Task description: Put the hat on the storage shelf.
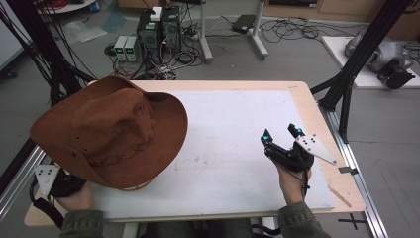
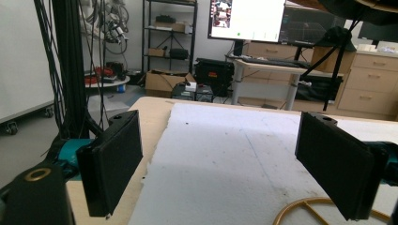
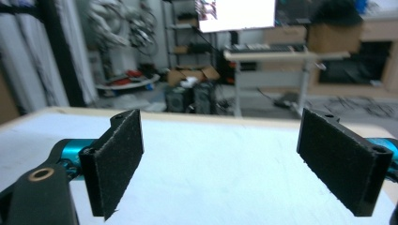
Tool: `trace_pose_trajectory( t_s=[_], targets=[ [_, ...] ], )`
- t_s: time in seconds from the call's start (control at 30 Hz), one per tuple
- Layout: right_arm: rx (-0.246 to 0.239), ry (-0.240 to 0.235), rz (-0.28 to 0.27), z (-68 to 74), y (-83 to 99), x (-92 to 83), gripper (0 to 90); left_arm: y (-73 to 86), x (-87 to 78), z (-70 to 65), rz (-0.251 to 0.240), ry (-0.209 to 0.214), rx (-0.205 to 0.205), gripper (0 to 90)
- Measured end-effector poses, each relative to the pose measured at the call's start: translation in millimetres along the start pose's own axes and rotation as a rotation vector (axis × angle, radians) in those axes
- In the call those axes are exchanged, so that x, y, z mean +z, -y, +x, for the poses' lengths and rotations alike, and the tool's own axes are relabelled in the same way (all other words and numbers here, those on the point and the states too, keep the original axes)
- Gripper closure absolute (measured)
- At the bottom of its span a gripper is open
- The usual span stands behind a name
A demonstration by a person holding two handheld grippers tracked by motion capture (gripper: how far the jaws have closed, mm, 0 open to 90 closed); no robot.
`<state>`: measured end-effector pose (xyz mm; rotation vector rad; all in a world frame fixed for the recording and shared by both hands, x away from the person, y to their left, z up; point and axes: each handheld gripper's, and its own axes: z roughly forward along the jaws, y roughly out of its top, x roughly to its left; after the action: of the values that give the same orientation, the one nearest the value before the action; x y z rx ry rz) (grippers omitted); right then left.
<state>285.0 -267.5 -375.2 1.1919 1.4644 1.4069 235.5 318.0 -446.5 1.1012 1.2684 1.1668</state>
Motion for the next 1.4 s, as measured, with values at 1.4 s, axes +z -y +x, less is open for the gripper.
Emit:
trace_pose_trajectory(
  t_s=[1.4],
  targets=[
    [0.002, 0.151, 0.018, -22.8, 45.6, 8.2, 12.6, -0.1, -0.1, -0.8, 0.002, 0.003, -0.002, 15.5]
  ],
)
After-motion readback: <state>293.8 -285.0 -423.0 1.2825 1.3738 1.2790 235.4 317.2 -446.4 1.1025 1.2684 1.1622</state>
